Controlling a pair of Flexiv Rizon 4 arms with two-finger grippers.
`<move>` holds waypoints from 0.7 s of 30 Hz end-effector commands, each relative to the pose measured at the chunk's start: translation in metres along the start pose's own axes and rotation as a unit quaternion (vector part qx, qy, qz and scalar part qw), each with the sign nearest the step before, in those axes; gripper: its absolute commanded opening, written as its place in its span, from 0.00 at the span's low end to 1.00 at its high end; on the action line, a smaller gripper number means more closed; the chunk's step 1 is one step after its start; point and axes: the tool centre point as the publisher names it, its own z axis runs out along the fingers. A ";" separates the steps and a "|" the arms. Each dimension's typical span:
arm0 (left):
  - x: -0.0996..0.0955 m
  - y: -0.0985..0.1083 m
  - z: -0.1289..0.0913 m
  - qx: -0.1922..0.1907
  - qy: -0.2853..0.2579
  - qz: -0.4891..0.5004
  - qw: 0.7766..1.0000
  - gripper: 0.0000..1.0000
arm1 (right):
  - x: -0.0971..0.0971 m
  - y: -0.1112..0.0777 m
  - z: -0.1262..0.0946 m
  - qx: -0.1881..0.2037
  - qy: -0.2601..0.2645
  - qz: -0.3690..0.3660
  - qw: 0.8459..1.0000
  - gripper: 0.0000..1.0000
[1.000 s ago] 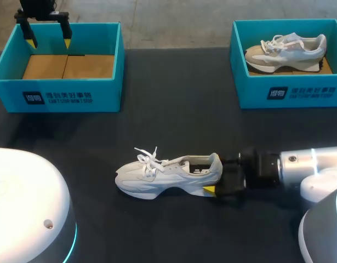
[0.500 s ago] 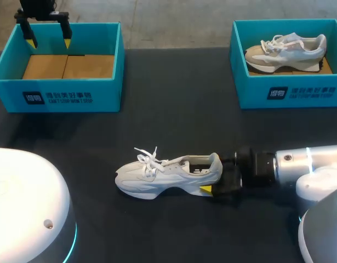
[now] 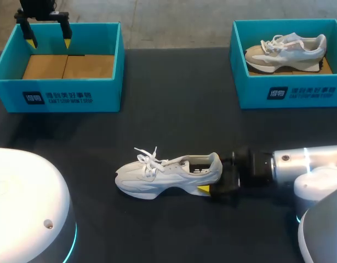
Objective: Take the shoe out of the shoebox, open the shoe tongue, remove and reinsert the insole, then place the shoe into the shoebox
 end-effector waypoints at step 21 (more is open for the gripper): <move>0.000 0.000 0.000 0.000 0.000 0.000 1.000 1.00 | 0.001 -0.003 0.001 -0.022 0.013 -0.007 1.000 0.00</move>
